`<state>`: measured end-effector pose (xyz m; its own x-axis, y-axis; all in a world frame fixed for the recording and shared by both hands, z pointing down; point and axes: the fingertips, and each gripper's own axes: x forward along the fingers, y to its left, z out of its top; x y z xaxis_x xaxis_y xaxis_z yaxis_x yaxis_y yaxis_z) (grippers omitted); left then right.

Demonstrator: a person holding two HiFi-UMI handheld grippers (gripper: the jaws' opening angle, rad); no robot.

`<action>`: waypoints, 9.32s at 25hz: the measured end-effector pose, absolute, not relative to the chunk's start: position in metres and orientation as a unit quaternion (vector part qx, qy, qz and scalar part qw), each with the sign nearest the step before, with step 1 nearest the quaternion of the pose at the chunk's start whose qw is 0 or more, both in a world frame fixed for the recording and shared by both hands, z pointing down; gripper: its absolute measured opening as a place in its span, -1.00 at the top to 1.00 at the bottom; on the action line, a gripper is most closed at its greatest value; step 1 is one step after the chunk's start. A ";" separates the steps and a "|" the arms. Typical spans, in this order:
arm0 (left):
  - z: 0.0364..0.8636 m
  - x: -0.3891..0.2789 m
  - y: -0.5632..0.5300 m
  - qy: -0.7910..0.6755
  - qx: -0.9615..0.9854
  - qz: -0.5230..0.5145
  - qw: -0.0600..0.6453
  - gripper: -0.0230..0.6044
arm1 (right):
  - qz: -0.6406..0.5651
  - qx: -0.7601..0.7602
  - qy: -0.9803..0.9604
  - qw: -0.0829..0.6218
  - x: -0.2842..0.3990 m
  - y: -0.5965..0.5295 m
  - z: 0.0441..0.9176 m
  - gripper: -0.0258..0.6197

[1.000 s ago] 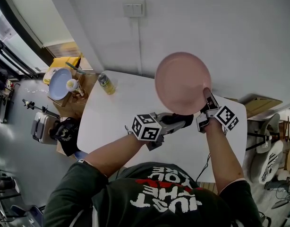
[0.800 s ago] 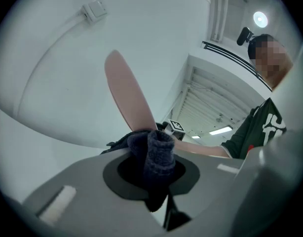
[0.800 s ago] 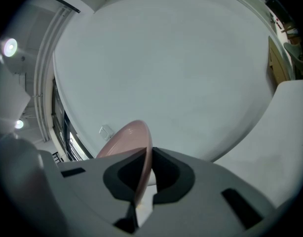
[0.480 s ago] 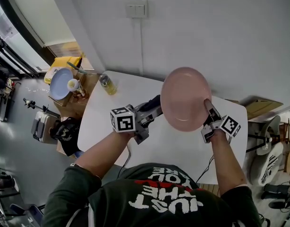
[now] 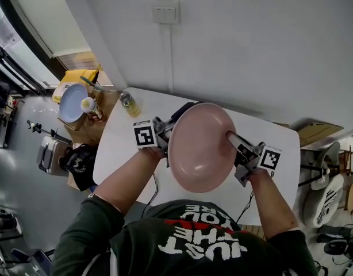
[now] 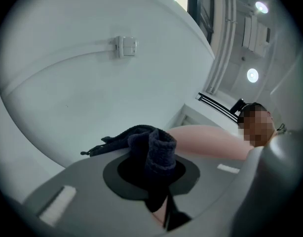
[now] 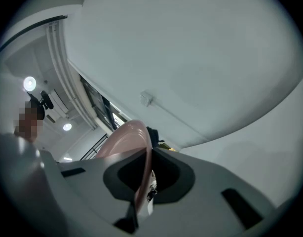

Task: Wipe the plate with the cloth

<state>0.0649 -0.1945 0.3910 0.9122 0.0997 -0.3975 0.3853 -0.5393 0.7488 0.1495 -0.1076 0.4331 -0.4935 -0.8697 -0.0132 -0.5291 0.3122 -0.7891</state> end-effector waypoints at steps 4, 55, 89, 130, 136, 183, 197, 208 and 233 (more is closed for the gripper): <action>0.394 0.084 -0.185 0.161 0.859 -0.139 0.465 0.78 | -0.370 -0.426 0.794 0.227 0.133 -0.115 0.418 0.87; 0.311 0.085 -0.071 0.329 0.866 -0.103 0.361 0.78 | -0.276 -0.383 0.749 0.466 0.214 -0.097 0.375 0.88; 0.234 0.079 -0.087 0.306 0.871 -0.151 0.352 0.78 | -0.241 -0.445 0.737 0.447 0.242 -0.096 0.326 0.88; 0.247 0.065 -0.168 0.212 0.864 -0.194 0.414 0.78 | -0.270 -0.400 0.795 0.366 0.171 -0.082 0.358 0.88; 0.234 0.084 -0.173 0.244 0.860 -0.185 0.409 0.78 | -0.300 -0.371 0.805 0.354 0.157 -0.090 0.357 0.88; 0.220 0.042 -0.166 0.227 0.888 -0.194 0.349 0.78 | -0.253 -0.481 0.772 0.329 0.217 -0.086 0.340 0.88; 0.273 0.068 -0.092 0.261 0.875 -0.110 0.392 0.78 | -0.223 -0.640 0.637 0.367 0.295 -0.099 0.344 0.88; 0.315 0.096 -0.046 0.288 0.864 -0.052 0.410 0.78 | -0.240 -0.610 0.642 0.398 0.276 -0.113 0.325 0.88; 0.267 0.044 -0.137 0.229 0.862 -0.156 0.425 0.78 | -0.284 -0.533 0.722 0.337 0.206 -0.102 0.361 0.88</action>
<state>0.0437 -0.1375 0.2666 0.8466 0.2617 -0.4635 0.5270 -0.5341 0.6610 0.2063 -0.1025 0.3611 -0.2043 -0.9613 -0.1849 -0.5785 0.2709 -0.7694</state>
